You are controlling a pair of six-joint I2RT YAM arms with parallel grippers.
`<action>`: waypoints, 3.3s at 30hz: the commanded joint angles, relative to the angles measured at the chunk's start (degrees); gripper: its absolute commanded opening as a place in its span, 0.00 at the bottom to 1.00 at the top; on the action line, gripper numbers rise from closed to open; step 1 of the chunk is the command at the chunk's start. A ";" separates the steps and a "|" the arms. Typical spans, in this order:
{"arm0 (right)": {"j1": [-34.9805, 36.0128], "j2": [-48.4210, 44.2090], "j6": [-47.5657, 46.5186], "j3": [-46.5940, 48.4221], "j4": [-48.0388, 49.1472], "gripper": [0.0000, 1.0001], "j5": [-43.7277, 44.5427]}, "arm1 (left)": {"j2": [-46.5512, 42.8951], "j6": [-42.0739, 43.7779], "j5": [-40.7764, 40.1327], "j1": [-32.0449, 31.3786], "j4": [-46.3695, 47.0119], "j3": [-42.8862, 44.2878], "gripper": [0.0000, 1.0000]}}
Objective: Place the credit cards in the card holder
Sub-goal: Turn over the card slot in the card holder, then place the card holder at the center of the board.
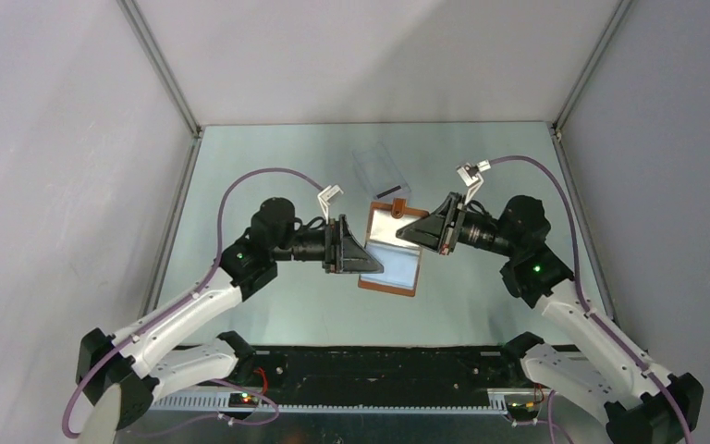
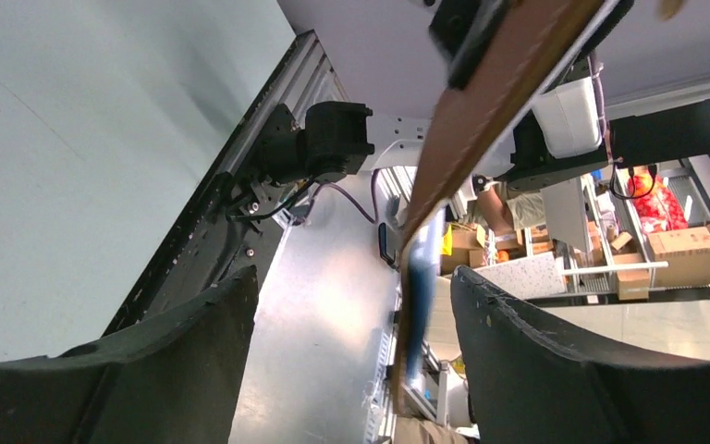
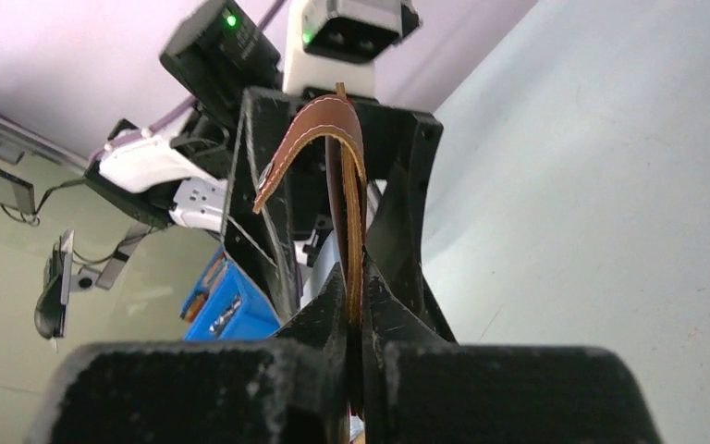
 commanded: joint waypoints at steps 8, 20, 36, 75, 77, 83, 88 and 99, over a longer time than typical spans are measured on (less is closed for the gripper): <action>-0.04 -5.25 4.41 -1.20 0.60 0.00 10.15 | 3.43 -4.11 -3.61 -5.87 11.29 0.87 0.15; -7.79 -2.96 16.12 -5.05 -3.03 0.00 -1.26 | -3.10 8.32 -6.77 -6.12 9.38 -0.70 0.00; -5.14 -3.95 20.23 -5.78 3.59 0.00 -20.43 | 3.53 21.81 -16.94 -5.14 -4.59 5.80 0.00; -13.28 -5.31 16.41 -11.23 -18.17 0.00 10.00 | -8.22 18.56 -21.18 3.76 -5.25 -0.70 1.00; -13.64 -7.23 20.15 -15.25 -15.38 0.00 14.47 | -8.42 18.52 -20.80 4.34 -5.25 -0.52 1.00; -13.87 -11.90 28.63 -27.53 -4.25 0.00 24.78 | -7.74 18.03 -18.05 4.78 -5.23 0.34 1.00; -13.82 -13.99 32.53 -32.10 -4.25 0.00 30.53 | -7.77 18.16 -16.64 4.80 -5.20 0.40 1.00; -13.75 -20.30 40.95 -30.14 -30.53 0.40 39.95 | -10.20 18.09 -18.27 4.92 -5.25 -1.10 1.00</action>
